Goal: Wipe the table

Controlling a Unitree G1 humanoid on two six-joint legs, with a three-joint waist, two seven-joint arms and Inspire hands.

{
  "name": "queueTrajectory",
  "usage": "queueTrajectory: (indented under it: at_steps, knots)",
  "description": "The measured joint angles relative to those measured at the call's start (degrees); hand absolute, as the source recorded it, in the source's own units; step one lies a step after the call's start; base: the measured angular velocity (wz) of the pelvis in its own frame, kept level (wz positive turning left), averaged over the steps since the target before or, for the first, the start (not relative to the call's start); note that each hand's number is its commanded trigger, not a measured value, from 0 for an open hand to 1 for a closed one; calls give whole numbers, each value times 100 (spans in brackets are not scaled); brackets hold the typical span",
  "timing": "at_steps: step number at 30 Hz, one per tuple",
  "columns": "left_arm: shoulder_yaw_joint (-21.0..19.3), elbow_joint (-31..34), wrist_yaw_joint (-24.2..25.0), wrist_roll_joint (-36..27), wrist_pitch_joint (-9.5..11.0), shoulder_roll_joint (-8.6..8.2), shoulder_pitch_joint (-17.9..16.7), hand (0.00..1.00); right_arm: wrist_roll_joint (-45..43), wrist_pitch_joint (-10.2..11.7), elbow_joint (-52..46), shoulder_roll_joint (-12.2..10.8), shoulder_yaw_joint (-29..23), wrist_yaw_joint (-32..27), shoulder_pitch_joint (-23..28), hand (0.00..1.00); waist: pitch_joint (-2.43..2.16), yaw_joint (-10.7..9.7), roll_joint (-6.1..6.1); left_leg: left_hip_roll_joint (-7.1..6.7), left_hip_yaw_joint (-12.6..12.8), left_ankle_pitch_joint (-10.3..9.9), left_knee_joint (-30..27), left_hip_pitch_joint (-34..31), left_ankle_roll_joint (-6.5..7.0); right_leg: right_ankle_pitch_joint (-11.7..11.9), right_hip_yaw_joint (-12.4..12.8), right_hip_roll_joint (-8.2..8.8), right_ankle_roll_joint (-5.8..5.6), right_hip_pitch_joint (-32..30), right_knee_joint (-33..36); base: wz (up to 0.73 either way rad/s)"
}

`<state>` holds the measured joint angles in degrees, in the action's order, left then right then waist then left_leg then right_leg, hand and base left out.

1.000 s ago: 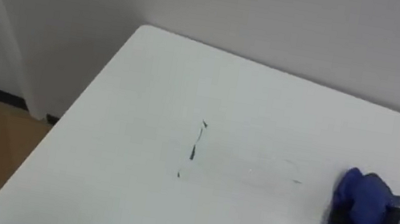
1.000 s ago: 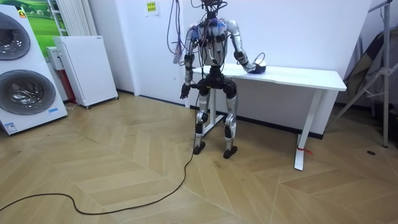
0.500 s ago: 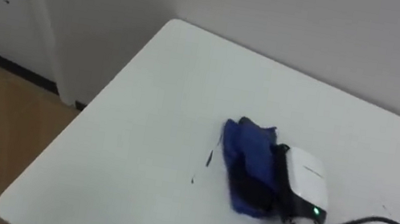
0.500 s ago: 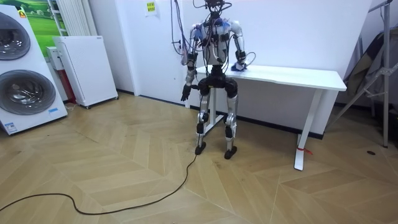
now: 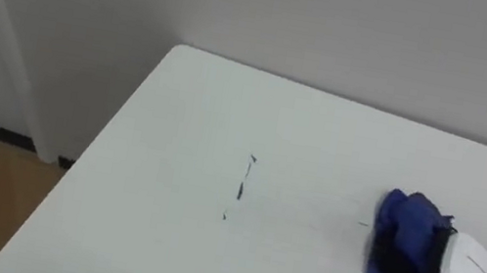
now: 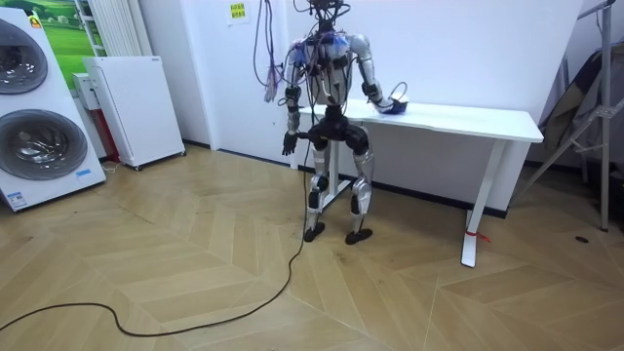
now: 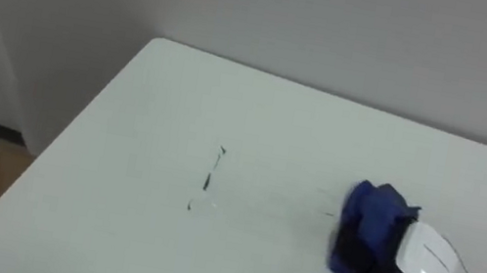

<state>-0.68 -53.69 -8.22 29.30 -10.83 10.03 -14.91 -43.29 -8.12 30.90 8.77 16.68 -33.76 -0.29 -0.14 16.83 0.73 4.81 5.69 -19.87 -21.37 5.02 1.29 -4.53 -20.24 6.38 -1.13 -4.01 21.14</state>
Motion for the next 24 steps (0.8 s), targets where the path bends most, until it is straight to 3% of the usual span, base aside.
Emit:
queueTrajectory:
  at_steps: [1,2,3,4,5,6,7,8,10,11,12,13,14,16,17,19,21,22,24]
  knots:
    - [-37,-89,0,-38,7,21,253,0,-211,-11,-112,-196,399,232,-220,100,17,248,-41,127,65,14,-84,-123,-58,-243,-71,175,-116,-181,719,-33]
    - [-28,-83,-5,-37,55,48,360,0,-248,-7,-110,-265,597,351,-392,100,32,391,-81,161,71,41,-103,-173,-103,-375,-82,356,-163,-208,1015,10]
    - [-10,-14,-1,-45,222,99,558,0,-288,57,-79,-504,893,597,-855,100,82,621,-150,202,62,68,-179,-336,-190,-610,-74,758,-257,-200,1297,12]
    - [-10,101,8,-56,358,135,563,0,-447,259,16,-654,1055,723,-1380,100,96,854,-174,271,-9,86,-231,-542,-276,-663,48,1006,-307,-200,1120,10]
    - [-7,158,20,-66,391,161,562,0,-463,358,25,-656,1152,734,-1606,100,104,936,-183,320,-63,118,-218,-644,-326,-654,148,1080,-315,-201,934,16]
    - [-1,303,55,-106,392,244,543,0,-401,508,69,-656,1204,730,-1881,100,103,1052,-202,405,-329,237,-145,-810,-482,-597,311,1144,-377,-176,444,33]
    - [5,353,105,-111,378,321,478,0,-384,527,106,-649,1190,709,-2067,100,99,1053,-213,519,-712,311,-33,-886,-609,-431,327,1151,-424,-103,-86,45]
    - [0,352,135,-112,373,397,449,0,-364,541,167,-623,1170,697,-2070,100,94,1003,-233,567,-895,362,43,-892,-692,-314,302,1125,-437,-43,-367,77]
    - [4,341,245,-115,346,638,421,0,-238,605,414,-353,1080,602,-1707,100,92,602,-294,829,-1379,489,259,-880,-1034,131,185,1051,-463,201,-949,111]
    - [-23,342,258,-114,346,688,425,0,-147,745,472,-303,976,573,-1544,100,97,479,-332,863,-1397,497,275,-879,-1154,258,120,1022,-477,188,-896,106]
    - [-40,293,259,-112,351,759,403,0,-62,994,207,-240,747,425,-1055,100,72,239,-438,970,-1332,542,311,-849,-1326,86,-18,1027,-968,142,-566,60]
    - [-49,268,261,-113,355,726,369,0,-37,1089,139,-165,676,382,-865,100,47,188,-402,1082,-1269,567,308,-798,-1353,-123,-25,948,-1022,143,-407,33]
    - [-78,198,271,-115,405,597,306,0,49,1233,39,-12,511,291,-570,100,54,71,-267,1319,-1035,740,284,-679,-1259,-370,-25,776,-876,149,-87,-7]
    - [-145,98,272,-169,523,410,159,0,57,1335,-34,195,194,148,-115,100,40,-248,-326,1383,-512,1243,526,-516,-1122,-755,-41,720,-723,151,177,7]
    - [-131,70,272,-186,529,364,160,0,68,1344,-41,250,126,107,-45,100,34,-330,-327,1399,-433,1350,583,-513,-1112,-818,-60,689,-684,153,215,35]
    - [-74,78,265,-300,540,228,153,0,130,1340,-59,322,-1,23,36,100,32,-560,-286,1614,-233,1738,710,-571,-1107,-972,-176,464,-488,125,284,26]
    - [-65,81,256,-283,534,110,201,0,125,1225,-209,256,9,55,54,100,27,-568,-271,1678,-106,1785,727,-613,-1096,-1040,-249,322,-351,99,312,10]
    - [-20,80,245,-282,526,27,235,0,119,1086,-290,163,70,120,31,100,28,-542,-285,1653,142,1782,692,-624,-1097,-1079,-292,277,-299,103,313,10]
    - [11,43,233,-277,494,-71,254,0,30,871,-378,5,134,331,-125,100,37,-480,-264,1645,374,1778,588,-622,-1098,-1082,-253,159,-210,107,263,-12]
